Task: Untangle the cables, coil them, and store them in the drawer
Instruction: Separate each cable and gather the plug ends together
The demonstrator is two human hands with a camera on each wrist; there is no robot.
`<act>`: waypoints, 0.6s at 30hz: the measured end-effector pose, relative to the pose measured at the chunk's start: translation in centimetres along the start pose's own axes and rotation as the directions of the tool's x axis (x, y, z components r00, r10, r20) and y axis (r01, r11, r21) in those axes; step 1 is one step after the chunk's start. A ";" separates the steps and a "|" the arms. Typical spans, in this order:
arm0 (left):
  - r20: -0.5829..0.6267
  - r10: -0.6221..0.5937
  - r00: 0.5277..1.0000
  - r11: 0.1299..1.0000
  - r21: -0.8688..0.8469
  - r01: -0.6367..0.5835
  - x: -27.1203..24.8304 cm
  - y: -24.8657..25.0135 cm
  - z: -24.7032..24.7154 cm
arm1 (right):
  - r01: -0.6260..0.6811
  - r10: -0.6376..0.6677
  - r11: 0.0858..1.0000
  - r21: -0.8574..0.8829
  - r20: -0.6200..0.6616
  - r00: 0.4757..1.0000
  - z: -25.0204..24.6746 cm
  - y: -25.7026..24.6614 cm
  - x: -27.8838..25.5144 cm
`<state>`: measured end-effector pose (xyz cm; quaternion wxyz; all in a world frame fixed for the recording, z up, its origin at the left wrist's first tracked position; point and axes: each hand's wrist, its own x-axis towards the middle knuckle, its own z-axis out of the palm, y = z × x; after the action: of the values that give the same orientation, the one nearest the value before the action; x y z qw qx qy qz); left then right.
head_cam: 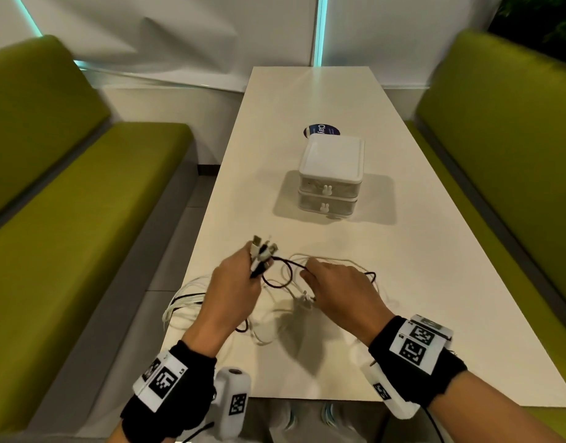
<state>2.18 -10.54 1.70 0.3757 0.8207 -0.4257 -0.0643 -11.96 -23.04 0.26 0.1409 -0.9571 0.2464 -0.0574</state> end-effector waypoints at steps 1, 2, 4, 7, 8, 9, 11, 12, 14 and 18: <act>-0.036 -0.029 0.999 1.000 -0.008 0.028 0.4 -0.3 -0.5 | -0.018 0.018 1.000 -0.007 -0.001 1.000 -0.1 0.4 -0.1; -0.059 -0.053 0.997 0.999 -0.003 0.053 0.7 -0.6 -0.9 | -0.026 0.026 1.000 -0.017 -0.006 1.000 -0.1 0.6 -0.2; -0.081 -0.087 0.993 0.996 0.021 0.089 1.1 -1.2 -1.4 | -0.021 0.018 0.998 -0.052 -0.050 0.999 -0.1 0.8 0.0; -0.110 -0.132 0.985 0.991 0.011 0.134 1.2 -2.0 -1.9 | -0.022 0.004 0.987 -0.162 -0.114 0.993 -0.3 0.6 0.4; -0.131 -0.146 0.980 0.989 -0.001 0.148 1.2 -2.2 -2.1 | -0.054 0.034 0.977 -0.207 -0.099 0.994 -0.2 0.6 0.4; -0.153 -0.160 0.975 0.987 -0.013 0.160 1.3 -2.4 -2.4 | -0.088 0.070 0.967 -0.239 -0.084 0.994 -0.2 0.6 0.4; -0.188 -0.187 0.964 0.982 -0.049 0.181 1.5 -3.2 -3.0 | -0.143 0.127 0.950 -0.277 -0.076 0.989 0.1 1.1 0.2; -0.209 -0.209 0.955 0.977 -0.078 0.197 1.6 -3.6 -3.4 | -0.162 0.155 0.944 -0.287 -0.047 0.987 -0.1 1.2 0.1; -0.261 -0.280 0.924 0.958 -0.143 0.249 1.9 -4.7 -4.2 | -0.173 0.175 0.937 -0.304 -0.020 0.984 -0.7 1.7 -0.3; -0.255 -0.317 0.913 0.948 -0.100 0.301 2.1 -6.2 -5.1 | -0.210 0.213 0.955 -0.210 -0.009 0.977 -1.3 2.4 -0.5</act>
<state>9.73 -7.04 1.66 0.4389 0.8673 -0.2336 -0.0236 -13.71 -25.09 0.82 0.0464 -0.9351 0.3512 -0.0090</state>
